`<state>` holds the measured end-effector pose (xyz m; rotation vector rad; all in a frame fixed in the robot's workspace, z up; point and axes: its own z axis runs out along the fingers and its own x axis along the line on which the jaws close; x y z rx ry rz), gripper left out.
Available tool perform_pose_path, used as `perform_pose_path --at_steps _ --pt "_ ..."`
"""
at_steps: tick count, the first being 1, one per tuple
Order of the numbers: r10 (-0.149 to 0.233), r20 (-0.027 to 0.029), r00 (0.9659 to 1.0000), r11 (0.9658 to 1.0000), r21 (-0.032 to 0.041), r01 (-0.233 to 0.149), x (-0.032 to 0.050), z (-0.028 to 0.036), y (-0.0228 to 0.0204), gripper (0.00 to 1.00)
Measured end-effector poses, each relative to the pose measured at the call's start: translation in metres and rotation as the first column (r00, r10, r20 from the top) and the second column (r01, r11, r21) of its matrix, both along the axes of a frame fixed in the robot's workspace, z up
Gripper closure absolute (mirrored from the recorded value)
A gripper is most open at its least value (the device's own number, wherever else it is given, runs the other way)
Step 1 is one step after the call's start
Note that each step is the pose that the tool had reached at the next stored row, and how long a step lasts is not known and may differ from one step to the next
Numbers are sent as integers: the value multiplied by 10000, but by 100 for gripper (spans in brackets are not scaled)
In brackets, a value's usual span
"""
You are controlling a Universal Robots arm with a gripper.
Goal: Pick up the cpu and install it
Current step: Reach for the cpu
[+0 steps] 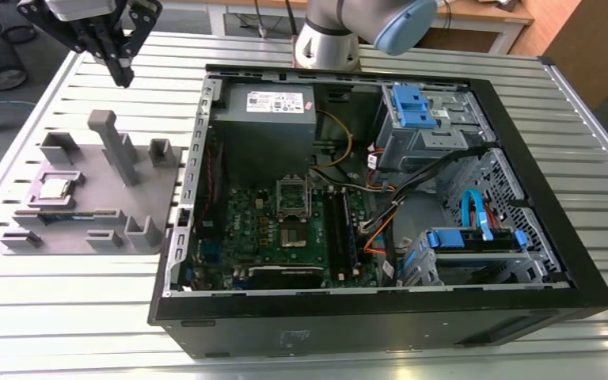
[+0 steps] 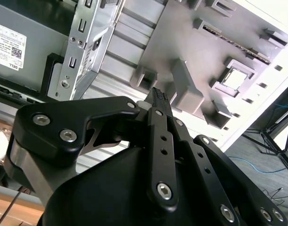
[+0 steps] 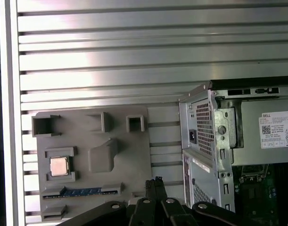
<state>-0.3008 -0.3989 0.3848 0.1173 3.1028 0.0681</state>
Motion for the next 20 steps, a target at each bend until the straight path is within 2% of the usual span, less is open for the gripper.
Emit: perform_pose_path --at_steps 11,20 --pt "0 10 10000 10000 0 0 -220 -21 0 89" --pt "0 10 10000 10000 0 0 -245 -22 0 89"
